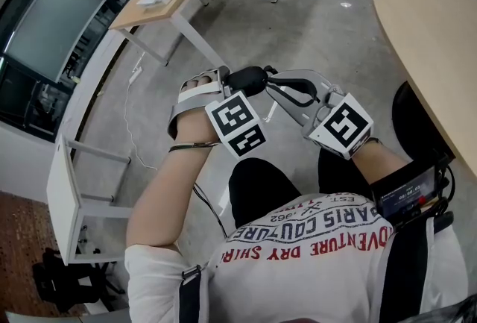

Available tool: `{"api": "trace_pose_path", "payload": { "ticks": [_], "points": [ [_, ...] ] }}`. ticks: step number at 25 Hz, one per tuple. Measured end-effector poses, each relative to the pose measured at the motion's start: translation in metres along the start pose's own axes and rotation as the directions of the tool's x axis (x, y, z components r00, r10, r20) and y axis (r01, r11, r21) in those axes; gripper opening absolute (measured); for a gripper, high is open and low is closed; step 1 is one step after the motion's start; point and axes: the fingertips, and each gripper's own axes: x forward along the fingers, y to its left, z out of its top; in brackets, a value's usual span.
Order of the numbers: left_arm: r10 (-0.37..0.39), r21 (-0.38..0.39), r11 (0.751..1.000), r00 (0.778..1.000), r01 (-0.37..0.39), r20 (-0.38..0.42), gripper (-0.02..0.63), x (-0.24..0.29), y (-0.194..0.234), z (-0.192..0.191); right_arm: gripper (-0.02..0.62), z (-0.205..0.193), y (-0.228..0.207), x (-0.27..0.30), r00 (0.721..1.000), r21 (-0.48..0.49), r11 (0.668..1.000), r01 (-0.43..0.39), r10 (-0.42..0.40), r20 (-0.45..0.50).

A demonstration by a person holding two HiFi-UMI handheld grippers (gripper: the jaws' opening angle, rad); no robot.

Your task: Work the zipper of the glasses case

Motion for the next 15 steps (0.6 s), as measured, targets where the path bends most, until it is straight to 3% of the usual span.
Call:
{"api": "trace_pose_path", "payload": {
  "ticks": [6,15],
  "points": [
    [0.044,0.004,0.999,0.999,-0.044,-0.007,0.249,-0.003,0.010,-0.003,0.046,0.000,0.001,-0.001,1.000,0.085,0.996,-0.020,0.018,0.015],
    [0.061,0.007,0.998,0.998,-0.061,0.005,0.249,-0.009,0.014,0.002,0.072,0.000,0.004,0.000,0.999,0.083,0.996,-0.027,0.025,0.022]
  ]
}}
